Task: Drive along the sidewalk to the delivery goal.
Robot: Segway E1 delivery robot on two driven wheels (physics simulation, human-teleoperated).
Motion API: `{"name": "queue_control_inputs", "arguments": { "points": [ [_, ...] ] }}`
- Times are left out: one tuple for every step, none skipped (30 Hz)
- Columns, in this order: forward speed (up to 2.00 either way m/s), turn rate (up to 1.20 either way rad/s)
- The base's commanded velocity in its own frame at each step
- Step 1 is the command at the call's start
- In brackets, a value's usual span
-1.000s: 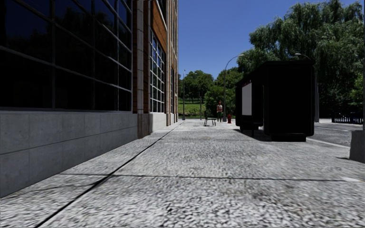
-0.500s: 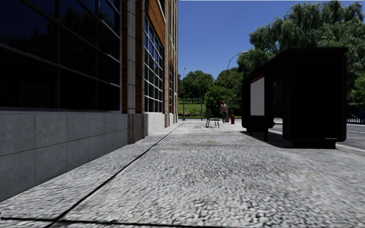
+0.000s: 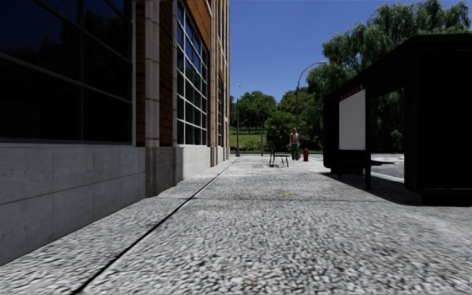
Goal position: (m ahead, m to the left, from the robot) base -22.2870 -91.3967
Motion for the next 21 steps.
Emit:
{"name": "queue_control_inputs", "arguments": {
  "points": [
    [2.0,0.0],
    [2.0,0.0],
    [2.0,0.0],
    [2.0,0.0],
    [2.0,0.0],
    [2.0,0.0],
    [2.0,0.0],
    [2.0,0.0],
    [2.0,0.0],
    [2.0,0.0],
    [2.0,0.0],
    [2.0,0.0],
    [2.0,0.0],
    [2.0,0.0],
    [2.0,0.0],
    [2.0,0.0],
    [2.0,0.0],
    [2.0,0.0],
    [2.0,0.0],
    [2.0,0.0],
    [2.0,0.0]
  ]
}}
